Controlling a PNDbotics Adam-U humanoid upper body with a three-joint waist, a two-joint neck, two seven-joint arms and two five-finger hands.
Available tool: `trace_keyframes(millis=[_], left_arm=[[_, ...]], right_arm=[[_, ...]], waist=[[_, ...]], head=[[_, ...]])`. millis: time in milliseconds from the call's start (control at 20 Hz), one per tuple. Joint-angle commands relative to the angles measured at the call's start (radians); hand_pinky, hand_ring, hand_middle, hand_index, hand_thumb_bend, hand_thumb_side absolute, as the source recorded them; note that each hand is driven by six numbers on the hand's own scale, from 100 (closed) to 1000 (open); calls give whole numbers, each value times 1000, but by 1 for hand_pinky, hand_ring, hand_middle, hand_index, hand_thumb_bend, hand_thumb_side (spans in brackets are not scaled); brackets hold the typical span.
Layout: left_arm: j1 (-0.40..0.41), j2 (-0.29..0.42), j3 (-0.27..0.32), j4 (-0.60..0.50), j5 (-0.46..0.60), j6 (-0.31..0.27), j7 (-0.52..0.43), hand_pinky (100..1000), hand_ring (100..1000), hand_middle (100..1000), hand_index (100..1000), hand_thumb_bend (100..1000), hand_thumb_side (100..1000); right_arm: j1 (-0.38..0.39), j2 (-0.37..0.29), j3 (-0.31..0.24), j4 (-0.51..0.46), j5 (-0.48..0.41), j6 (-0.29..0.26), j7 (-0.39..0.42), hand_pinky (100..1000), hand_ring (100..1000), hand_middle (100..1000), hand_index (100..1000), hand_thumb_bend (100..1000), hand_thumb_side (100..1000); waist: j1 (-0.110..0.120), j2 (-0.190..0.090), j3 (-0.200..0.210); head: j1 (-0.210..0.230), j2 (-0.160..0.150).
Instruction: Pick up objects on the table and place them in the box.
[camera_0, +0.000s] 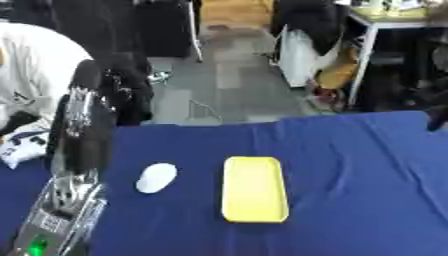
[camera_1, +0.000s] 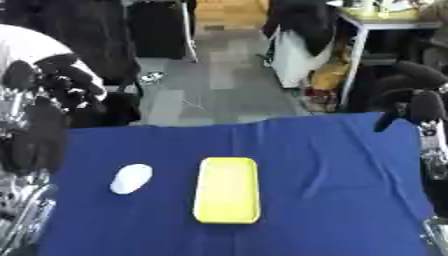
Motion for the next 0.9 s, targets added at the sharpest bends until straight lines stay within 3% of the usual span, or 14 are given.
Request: trace_keyframes(millis=[50, 300, 600, 900], left_arm=[[-11, 27, 6, -19, -5, 0, 0, 385, 497, 543, 767, 272, 889], [-13, 32, 16, -21, -50, -6, -4, 406, 515, 569, 779, 256, 882], [-26, 29, 38, -25, -392, 7, -14, 440, 538, 606, 792, 238, 877], [-47, 39, 24, -9, -526, 8, 11, 456, 550, 616, 789, 228, 871]], right_arm=[[-13, -21, -6, -16, 5, -1, 2, 371, 577, 641, 831, 100, 842], [-12, -21, -6, -16, 7, 2, 5, 371, 578, 642, 831, 100, 844], [-13, -17, -11, -16, 8, 5, 5, 372, 578, 641, 831, 100, 844], [-7, -16, -15, -16, 9, 9, 0, 372, 578, 641, 831, 100, 844]], waist=[[-1, -12, -1], [-1, -13, -5], [2, -18, -21], [3, -25, -21]], head=[[1, -9], [-6, -6], [-33, -7], [-45, -12]])
